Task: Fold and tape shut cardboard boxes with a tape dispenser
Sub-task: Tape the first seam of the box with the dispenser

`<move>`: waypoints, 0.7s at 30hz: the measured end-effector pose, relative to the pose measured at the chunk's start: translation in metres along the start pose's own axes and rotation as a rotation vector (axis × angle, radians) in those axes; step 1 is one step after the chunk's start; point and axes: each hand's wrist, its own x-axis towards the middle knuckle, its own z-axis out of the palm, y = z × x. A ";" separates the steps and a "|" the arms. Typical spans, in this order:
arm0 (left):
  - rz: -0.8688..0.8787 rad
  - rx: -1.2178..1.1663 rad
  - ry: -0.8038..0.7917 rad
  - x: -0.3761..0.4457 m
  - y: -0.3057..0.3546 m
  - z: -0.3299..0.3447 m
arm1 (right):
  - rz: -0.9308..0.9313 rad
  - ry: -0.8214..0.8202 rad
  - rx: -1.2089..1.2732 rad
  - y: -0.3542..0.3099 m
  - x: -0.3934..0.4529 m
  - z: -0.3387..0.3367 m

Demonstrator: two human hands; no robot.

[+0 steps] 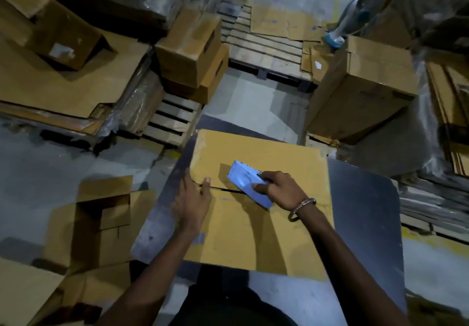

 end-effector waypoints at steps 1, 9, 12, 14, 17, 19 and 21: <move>0.006 -0.033 -0.033 -0.001 0.002 0.000 | -0.002 -0.053 0.041 -0.004 0.003 -0.004; 0.115 -0.583 -0.057 0.015 0.037 -0.045 | 0.022 -0.287 0.518 -0.021 0.029 -0.024; -0.229 -0.945 -0.487 0.024 0.063 -0.062 | 0.013 -0.300 0.616 -0.021 0.036 -0.024; -0.386 -1.030 -0.682 0.030 0.068 -0.067 | 0.010 -0.298 0.636 -0.022 0.040 -0.023; -0.461 -1.113 -0.766 0.037 0.065 -0.068 | 0.029 -0.320 0.616 -0.025 0.045 -0.024; -0.490 -1.122 -0.773 0.039 0.064 -0.068 | 0.056 -0.333 0.616 -0.024 0.046 -0.024; -0.504 -1.101 -0.789 0.039 0.061 -0.067 | 0.064 -0.334 0.608 -0.025 0.046 -0.023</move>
